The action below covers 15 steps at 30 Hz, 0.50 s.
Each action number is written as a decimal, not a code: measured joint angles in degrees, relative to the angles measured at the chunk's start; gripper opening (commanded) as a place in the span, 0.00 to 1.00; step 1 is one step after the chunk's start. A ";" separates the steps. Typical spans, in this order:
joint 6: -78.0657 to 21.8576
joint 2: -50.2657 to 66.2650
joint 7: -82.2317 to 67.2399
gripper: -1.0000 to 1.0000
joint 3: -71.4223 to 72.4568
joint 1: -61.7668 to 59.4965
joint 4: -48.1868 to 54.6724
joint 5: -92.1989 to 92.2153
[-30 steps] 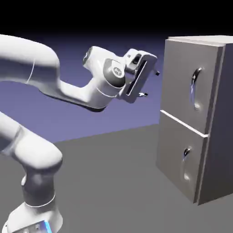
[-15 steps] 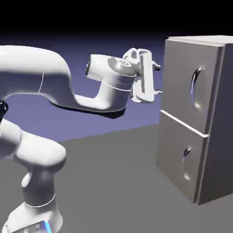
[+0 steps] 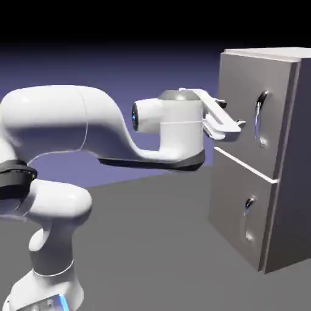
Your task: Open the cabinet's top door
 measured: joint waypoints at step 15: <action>-1.80 1.43 -3.88 0.00 -11.41 14.99 10.03 -13.49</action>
